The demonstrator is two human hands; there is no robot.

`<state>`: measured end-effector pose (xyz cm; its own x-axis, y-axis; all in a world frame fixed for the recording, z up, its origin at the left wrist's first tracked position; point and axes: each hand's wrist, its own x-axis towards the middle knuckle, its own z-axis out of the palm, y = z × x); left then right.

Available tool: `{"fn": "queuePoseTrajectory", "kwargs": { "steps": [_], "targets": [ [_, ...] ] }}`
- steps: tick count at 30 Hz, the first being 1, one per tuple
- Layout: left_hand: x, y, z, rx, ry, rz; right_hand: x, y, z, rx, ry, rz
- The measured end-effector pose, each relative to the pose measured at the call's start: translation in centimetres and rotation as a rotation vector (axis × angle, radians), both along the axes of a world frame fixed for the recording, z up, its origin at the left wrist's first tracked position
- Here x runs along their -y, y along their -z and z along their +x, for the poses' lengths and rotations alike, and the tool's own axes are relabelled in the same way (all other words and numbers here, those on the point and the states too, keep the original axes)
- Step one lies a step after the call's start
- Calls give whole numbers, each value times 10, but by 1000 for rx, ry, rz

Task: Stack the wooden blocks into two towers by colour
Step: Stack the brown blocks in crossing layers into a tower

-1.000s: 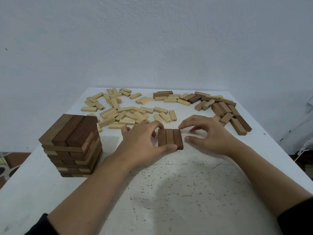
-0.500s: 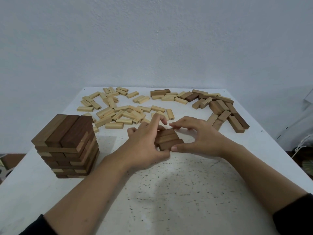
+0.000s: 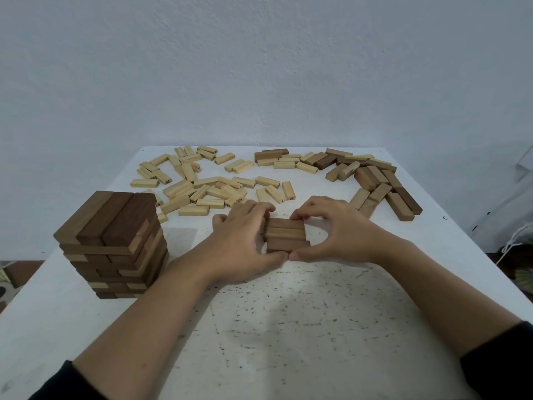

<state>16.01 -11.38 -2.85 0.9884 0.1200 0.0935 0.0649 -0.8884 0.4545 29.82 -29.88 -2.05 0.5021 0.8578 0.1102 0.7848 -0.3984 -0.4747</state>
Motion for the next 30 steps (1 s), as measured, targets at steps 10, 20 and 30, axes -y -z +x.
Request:
{"fn": "queuePoseTrajectory", "kwargs": {
  "steps": [10, 20, 30],
  "targets": [
    [-1, 6, 3, -11, -58, 89, 6, -8, -6, 14, 62, -97],
    [2, 9, -2, -129, -69, 290, 25, 11, -36, 122, 124, -457],
    [12, 13, -3, -196, -64, 434, 10, 19, -44, 236, 152, -530]
  ]
}}
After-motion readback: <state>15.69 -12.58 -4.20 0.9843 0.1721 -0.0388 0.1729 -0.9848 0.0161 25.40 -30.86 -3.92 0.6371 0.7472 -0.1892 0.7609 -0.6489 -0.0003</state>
